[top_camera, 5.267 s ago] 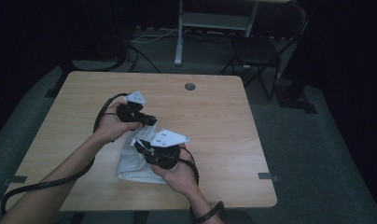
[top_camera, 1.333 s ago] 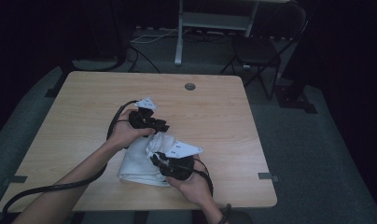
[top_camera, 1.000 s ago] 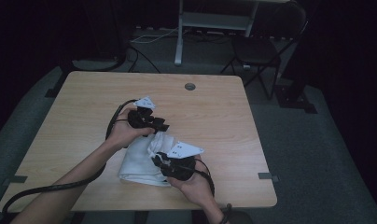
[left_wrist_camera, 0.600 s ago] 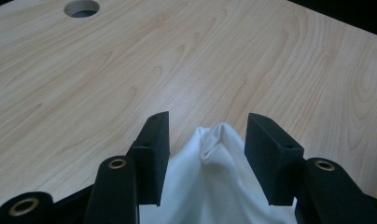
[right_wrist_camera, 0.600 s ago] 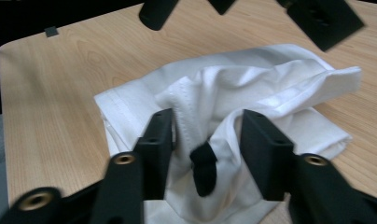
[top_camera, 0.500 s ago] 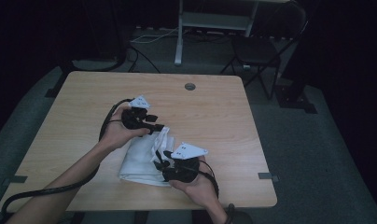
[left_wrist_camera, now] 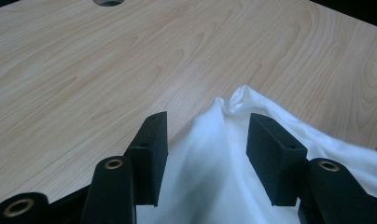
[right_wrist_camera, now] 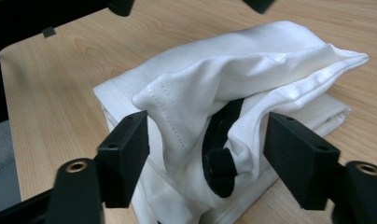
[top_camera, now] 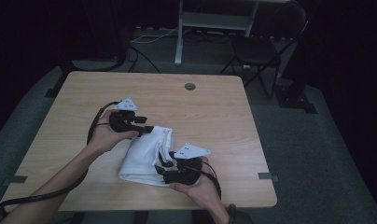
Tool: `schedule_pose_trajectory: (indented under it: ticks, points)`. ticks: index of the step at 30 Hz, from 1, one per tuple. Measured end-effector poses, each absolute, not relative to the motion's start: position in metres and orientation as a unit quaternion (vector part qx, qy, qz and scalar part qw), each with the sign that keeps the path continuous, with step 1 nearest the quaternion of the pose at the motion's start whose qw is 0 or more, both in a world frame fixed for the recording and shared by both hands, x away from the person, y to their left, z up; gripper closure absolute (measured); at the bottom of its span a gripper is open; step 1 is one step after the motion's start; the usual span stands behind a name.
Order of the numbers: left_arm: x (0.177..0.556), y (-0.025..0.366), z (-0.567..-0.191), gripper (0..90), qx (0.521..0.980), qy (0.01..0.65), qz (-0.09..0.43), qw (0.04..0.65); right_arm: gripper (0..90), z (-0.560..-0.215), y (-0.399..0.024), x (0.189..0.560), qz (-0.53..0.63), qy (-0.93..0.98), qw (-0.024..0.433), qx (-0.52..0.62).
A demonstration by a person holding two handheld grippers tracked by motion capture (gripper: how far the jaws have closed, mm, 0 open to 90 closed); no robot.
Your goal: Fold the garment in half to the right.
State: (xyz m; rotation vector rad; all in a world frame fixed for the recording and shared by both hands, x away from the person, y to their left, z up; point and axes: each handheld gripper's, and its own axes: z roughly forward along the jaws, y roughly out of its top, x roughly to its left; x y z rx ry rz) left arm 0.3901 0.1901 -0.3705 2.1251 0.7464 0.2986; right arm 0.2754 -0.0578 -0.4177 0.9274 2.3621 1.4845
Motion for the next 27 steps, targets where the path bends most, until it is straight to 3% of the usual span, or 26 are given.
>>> schedule_pose_trajectory:
  ticks: [8,13,17,22,27]
  points:
    - [0.374,0.206,-0.374,47.2,0.845,0.294,0.126,0.429,18.7,-0.419,-0.061,0.275,0.504,0.803,0.081,0.308]
    - [0.361,0.214,-0.381,46.1,0.846,0.291,0.129,0.428,17.9,-0.419,-0.064,0.274,0.509,0.796,0.069,0.321]
    - [0.348,0.220,-0.387,45.3,0.846,0.287,0.131,0.430,37.8,-0.420,-0.067,0.271,0.496,0.800,0.069,0.330]
    - [0.331,0.231,-0.391,43.8,0.843,0.286,0.131,0.437,56.3,-0.421,-0.070,0.270,0.486,0.795,0.076,0.355]
    - [0.318,0.241,-0.398,43.1,0.839,0.290,0.131,0.442,63.2,-0.421,-0.070,0.270,0.480,0.798,0.077,0.356]
